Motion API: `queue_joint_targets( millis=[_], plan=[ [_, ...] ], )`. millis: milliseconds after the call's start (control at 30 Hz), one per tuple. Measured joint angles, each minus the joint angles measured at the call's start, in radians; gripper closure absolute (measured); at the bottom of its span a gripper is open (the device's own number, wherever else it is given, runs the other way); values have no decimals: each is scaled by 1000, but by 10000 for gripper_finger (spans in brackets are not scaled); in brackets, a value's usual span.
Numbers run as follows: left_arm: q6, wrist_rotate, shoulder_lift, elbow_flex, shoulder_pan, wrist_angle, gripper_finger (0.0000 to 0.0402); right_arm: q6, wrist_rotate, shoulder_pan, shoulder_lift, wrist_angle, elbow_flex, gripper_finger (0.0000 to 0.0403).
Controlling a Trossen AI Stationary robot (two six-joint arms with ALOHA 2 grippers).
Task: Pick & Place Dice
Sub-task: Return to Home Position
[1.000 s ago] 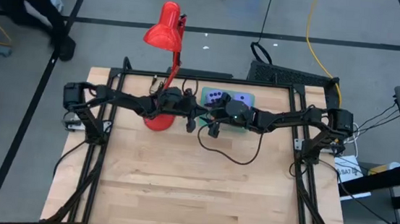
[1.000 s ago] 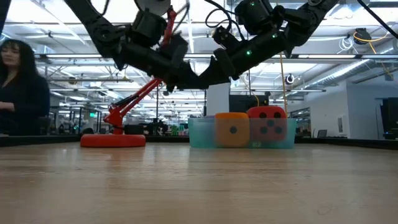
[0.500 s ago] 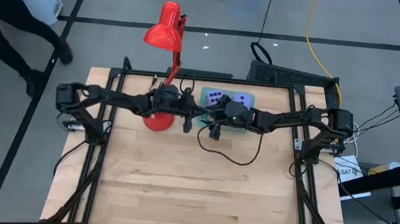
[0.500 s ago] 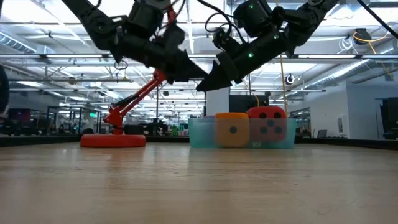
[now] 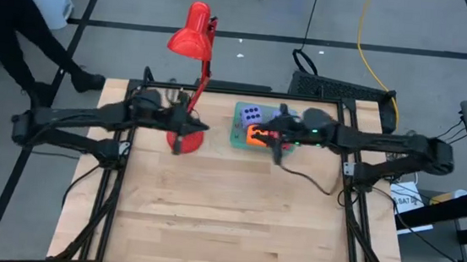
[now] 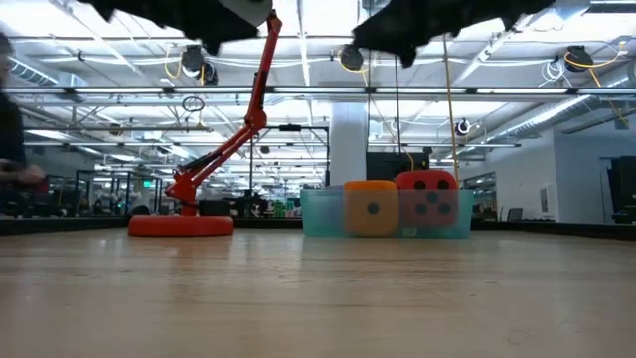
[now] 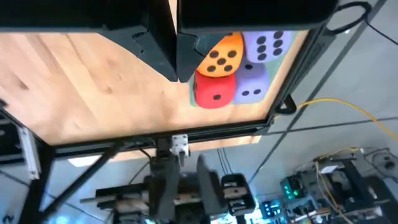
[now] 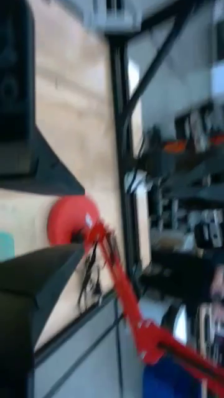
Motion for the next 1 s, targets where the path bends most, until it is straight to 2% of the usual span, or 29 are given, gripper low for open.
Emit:
queue_joint_targets(
  millis=[100, 233, 367, 500, 733, 833, 1000],
  plan=[
    [25, -1, -125, 0, -5, -131, 401, 29, -82, 0, -114, -19, -32, 337],
    [36, -19, -288, -1, -6, -239, 401, 76, -111, -9, -290, -62, -83, 395],
    [-17, -79, -425, -1, -5, -286, 401, 139, -100, -9, -476, -143, -140, 390],
    [-39, -131, -533, -1, -5, -366, 401, 179, -31, -9, -664, -218, -204, 399],
    [-60, -170, -649, -1, -5, -463, 401, 226, 32, -11, -971, -320, -356, 402],
    [-92, -178, -680, -29, -5, -436, 401, 249, 52, -11, -1079, -318, -444, 402],
    [-149, -180, -724, -144, -5, -375, 401, 291, 53, -11, -1211, -302, -573, 402]
  ],
)
